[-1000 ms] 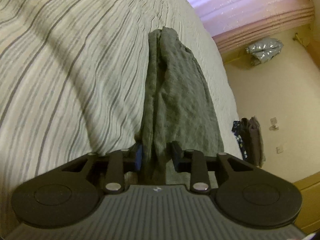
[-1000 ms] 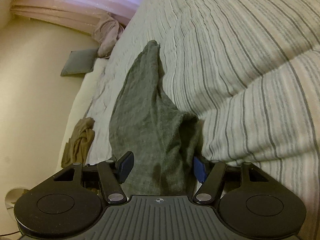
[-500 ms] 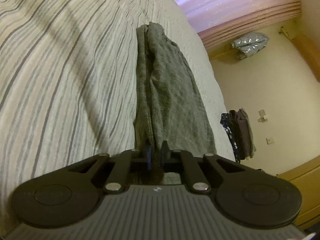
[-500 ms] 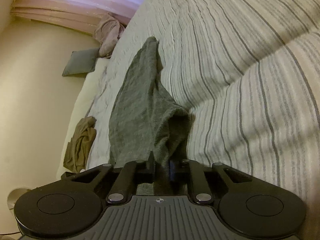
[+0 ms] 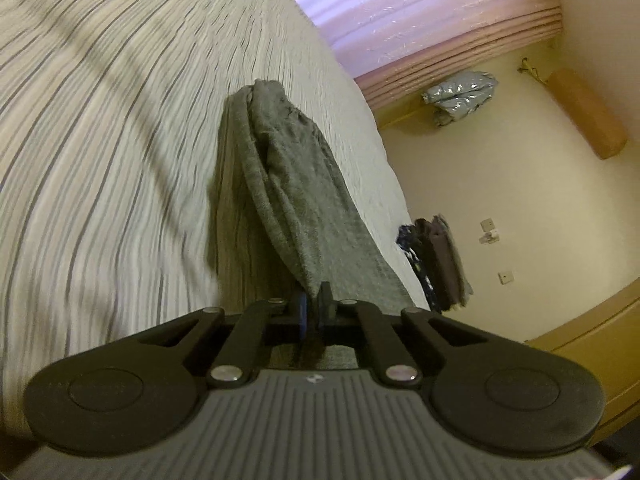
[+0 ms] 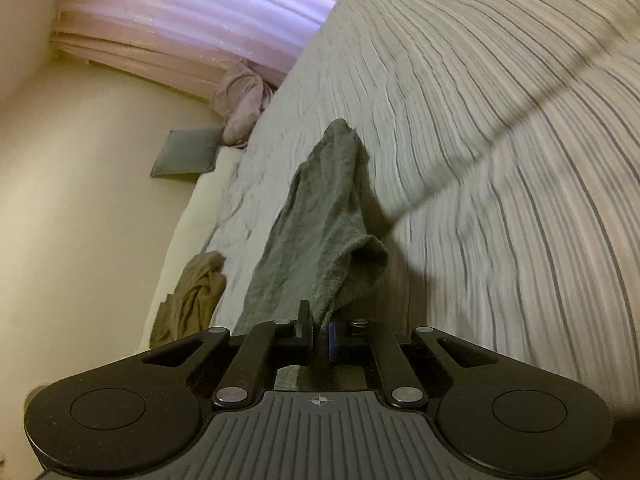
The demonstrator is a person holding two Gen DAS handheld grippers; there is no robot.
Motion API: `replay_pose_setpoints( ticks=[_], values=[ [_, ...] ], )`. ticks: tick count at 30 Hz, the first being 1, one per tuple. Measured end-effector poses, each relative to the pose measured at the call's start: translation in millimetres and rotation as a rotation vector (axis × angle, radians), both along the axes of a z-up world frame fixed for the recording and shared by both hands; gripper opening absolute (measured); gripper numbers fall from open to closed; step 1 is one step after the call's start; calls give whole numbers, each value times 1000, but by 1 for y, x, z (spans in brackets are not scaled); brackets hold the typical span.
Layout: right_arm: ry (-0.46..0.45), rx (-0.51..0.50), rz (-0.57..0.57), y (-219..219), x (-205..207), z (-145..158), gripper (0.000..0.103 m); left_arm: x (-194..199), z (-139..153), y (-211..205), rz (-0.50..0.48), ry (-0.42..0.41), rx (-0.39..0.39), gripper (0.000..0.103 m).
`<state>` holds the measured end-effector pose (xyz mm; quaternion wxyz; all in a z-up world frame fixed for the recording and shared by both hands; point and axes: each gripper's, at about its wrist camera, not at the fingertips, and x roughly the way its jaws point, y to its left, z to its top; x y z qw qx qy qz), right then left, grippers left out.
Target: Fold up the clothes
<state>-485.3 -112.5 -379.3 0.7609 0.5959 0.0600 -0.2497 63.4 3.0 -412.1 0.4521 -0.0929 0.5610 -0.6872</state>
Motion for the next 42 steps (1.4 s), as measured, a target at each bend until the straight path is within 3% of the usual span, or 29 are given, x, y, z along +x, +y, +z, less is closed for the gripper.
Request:
replay_pose_setpoints(
  ticks=[6,9,12,16,21,23,26,28,29,30,31,32,35,40,42],
  values=[
    [-27,57,-21,52,-16,-6,5,-8,-23,55,42,70,53,2],
    [-20,87,-26,63,-21,-10,5,-5,-25,59,46,84,66,2],
    [-29,59,-15,54,-15,6,5,2,-12,50,43,108,35,3],
    [-50,31,2,23,-6,32,5,14,11,22,36,140,0,3],
    [-84,56,-16,-45,8,52,5,40,19,-48,63,235,30,4],
    [-90,86,-50,-79,16,46,5,50,12,-82,89,267,62,6],
    [-91,150,-120,-125,25,26,6,65,-5,-130,143,313,122,24],
    [-93,189,-164,-147,30,6,7,77,-20,-154,211,319,172,27],
    [-94,208,-186,-158,32,-3,23,83,-26,-162,243,318,191,29],
    [-96,228,-208,-170,34,-13,48,89,-32,-167,271,326,199,30],
    [-97,248,-230,-181,37,-23,58,95,-35,-169,289,330,194,30],
    [-103,256,-251,-190,38,-31,62,99,-36,-169,302,326,181,30],
    [-177,130,-285,-183,26,-26,62,103,-34,-168,289,282,132,32],
    [-7,-65,-190,-171,15,-9,62,85,-25,-172,165,182,65,38],
    [63,-73,-141,-167,18,-14,62,80,-25,-176,144,154,64,47]
  ],
)
